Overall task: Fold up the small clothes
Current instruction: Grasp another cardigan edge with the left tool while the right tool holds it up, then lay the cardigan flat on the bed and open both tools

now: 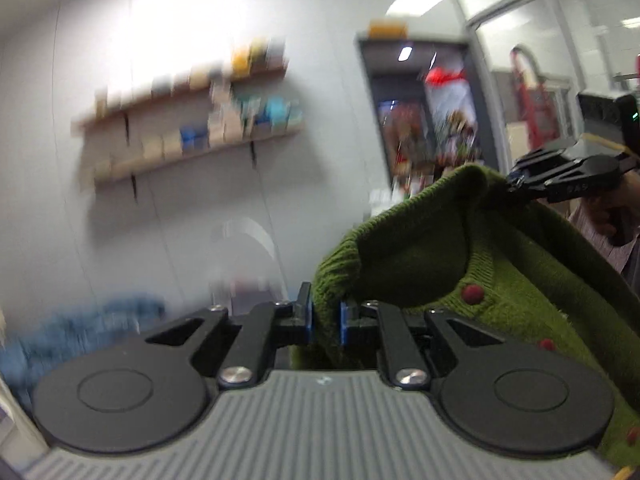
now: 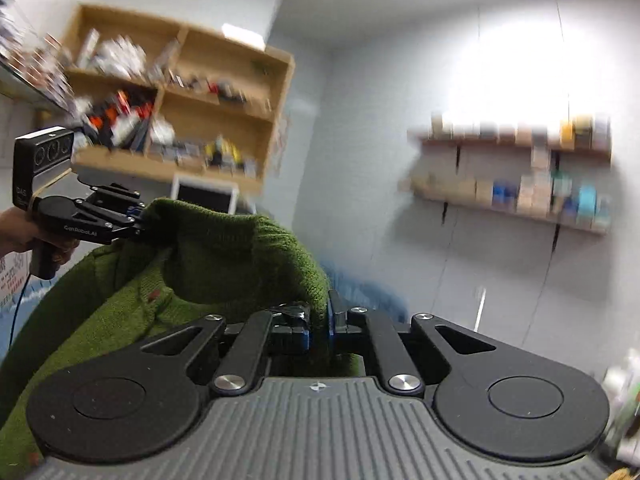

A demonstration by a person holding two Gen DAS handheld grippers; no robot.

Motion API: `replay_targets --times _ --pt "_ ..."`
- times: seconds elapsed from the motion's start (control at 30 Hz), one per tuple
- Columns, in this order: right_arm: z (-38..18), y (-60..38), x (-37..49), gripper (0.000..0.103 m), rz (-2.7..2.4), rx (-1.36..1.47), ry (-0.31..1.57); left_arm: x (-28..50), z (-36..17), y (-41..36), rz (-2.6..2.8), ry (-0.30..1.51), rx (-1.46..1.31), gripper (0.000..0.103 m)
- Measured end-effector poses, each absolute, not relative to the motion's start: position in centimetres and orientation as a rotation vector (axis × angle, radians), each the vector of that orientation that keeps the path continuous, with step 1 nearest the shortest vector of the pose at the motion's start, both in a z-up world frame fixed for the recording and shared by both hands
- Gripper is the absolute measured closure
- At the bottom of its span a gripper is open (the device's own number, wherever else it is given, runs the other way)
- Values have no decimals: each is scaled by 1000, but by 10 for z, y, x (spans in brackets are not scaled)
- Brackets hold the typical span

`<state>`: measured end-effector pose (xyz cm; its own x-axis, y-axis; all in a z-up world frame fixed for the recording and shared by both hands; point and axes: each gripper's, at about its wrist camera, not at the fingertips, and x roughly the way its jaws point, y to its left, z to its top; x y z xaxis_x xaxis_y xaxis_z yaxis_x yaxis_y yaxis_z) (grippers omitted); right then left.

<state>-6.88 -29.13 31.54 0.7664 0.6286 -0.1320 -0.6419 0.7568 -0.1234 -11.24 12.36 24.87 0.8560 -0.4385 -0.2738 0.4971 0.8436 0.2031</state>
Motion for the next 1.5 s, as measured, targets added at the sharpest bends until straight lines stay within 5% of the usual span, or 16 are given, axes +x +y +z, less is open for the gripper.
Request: replay_targets --times 0.27,0.33,0.4,0.47,0.6,1.0,1.07,1.33,1.5 --pt "73 -197 135 88 519 -201 627 68 -9 122 -304 694 155 86" --pt "16 -178 166 84 426 -229 725 86 -54 124 -259 794 121 71" --pt "-19 -170 180 61 332 -221 793 92 -86 131 -229 860 101 54" --pt "-38 -171 179 37 315 -230 800 85 -102 144 -189 877 76 44" --pt "-51 -193 156 18 331 -254 790 44 -110 179 -128 891 4 25" --pt "-60 -264 7 15 203 -14 963 -133 -120 194 -25 1048 -151 19" --pt "-64 -266 -4 15 195 48 999 -141 -130 184 -40 1065 -133 22" --pt "-74 -269 -25 15 164 177 1019 -146 -143 195 76 1075 -222 98" --pt "-78 -278 -29 15 137 186 1018 -144 -117 238 165 989 -193 98"
